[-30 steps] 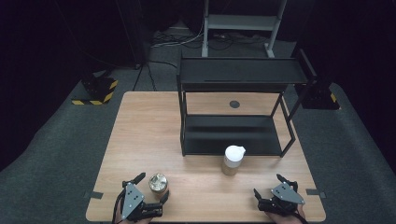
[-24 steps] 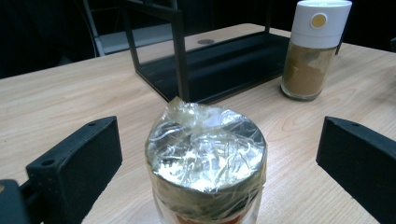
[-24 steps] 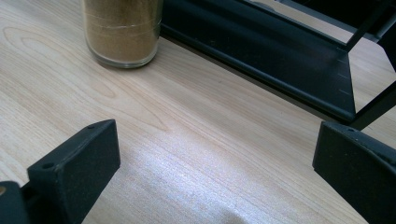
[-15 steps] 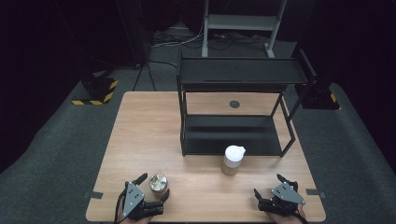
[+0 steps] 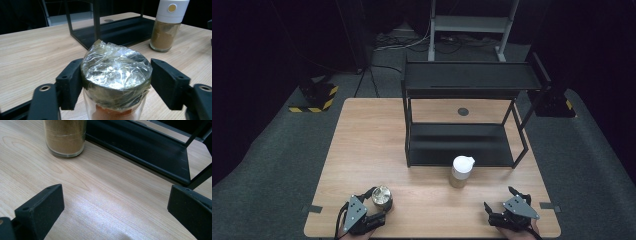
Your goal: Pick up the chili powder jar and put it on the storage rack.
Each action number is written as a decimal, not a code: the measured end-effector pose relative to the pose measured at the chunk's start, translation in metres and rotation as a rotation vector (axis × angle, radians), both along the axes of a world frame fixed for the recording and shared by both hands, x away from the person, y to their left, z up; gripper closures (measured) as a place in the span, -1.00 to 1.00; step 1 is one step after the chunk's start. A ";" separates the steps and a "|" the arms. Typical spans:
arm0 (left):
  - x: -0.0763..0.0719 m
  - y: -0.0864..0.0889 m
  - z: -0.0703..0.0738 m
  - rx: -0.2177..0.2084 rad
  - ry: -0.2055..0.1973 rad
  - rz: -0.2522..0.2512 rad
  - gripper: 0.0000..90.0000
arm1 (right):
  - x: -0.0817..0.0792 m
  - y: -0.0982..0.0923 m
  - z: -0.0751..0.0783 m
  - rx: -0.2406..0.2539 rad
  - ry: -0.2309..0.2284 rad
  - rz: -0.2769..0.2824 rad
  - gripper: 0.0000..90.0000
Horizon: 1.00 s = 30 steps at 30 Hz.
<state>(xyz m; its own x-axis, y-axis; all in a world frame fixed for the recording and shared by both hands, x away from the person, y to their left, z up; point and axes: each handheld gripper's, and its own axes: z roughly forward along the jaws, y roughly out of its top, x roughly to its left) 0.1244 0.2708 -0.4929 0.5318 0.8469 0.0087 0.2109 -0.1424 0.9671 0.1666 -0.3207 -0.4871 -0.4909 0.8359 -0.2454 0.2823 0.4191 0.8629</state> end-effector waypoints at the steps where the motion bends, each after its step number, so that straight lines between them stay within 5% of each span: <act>1: 0.000 0.001 -0.001 -0.005 0.000 0.000 -0.27 | 0.000 0.000 0.000 0.001 0.000 0.000 -1.00; 30: -0.004 -0.004 0.010 -0.021 -0.036 -0.018 -0.24 | 0.001 0.000 0.001 -0.001 0.006 0.007 -1.00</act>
